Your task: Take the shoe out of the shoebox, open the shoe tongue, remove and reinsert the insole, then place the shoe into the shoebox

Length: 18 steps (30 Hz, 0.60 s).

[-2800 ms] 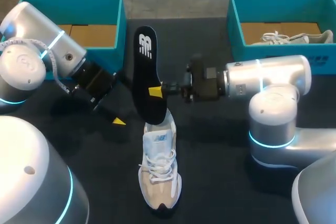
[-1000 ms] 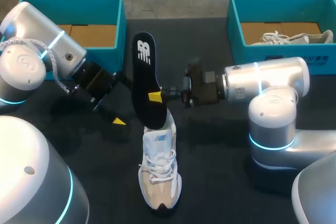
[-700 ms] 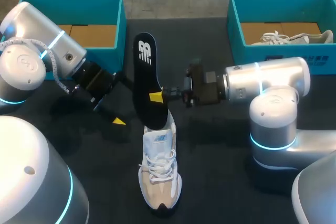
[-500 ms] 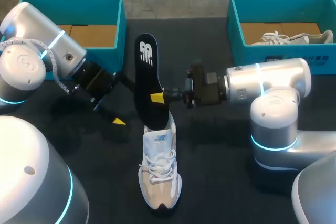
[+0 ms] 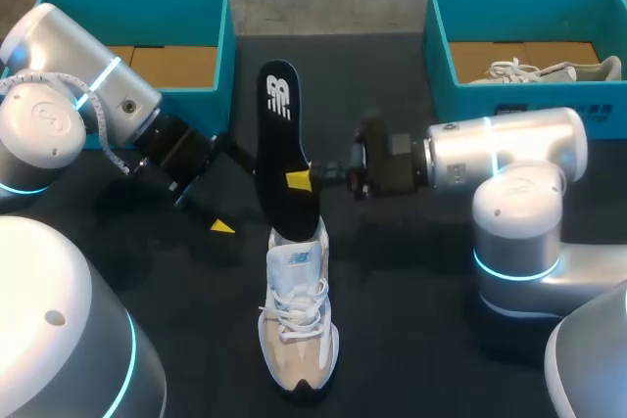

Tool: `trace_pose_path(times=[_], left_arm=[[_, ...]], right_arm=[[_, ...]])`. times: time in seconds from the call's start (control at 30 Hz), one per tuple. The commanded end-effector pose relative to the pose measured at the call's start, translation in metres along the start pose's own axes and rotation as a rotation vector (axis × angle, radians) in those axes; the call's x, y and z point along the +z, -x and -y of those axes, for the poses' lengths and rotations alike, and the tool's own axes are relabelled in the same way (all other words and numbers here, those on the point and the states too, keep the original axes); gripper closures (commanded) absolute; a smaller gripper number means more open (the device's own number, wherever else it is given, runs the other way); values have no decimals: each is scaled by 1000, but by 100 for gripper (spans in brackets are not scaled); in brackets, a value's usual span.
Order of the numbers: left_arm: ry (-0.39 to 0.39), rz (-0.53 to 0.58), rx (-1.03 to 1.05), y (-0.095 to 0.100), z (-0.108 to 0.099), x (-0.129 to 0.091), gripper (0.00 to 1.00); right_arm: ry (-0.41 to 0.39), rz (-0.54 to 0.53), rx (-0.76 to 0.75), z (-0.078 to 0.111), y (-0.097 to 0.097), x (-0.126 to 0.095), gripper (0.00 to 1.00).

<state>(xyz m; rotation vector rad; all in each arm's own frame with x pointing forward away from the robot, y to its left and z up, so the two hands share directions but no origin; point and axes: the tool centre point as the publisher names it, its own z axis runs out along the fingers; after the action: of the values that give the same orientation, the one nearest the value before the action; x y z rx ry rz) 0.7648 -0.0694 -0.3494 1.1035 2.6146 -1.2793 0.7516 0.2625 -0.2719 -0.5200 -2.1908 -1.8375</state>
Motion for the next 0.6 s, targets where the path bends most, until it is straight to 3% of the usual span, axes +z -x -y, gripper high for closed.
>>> trace_pose_path(times=[0.03,0.6], left_arm=[[2,-1,1,0,0,0,0],[2,-1,1,0,0,0,0]], right_arm=[[-3,5,0,0,-2,-2,100],[14,20,24,11,-1,-4,100]])
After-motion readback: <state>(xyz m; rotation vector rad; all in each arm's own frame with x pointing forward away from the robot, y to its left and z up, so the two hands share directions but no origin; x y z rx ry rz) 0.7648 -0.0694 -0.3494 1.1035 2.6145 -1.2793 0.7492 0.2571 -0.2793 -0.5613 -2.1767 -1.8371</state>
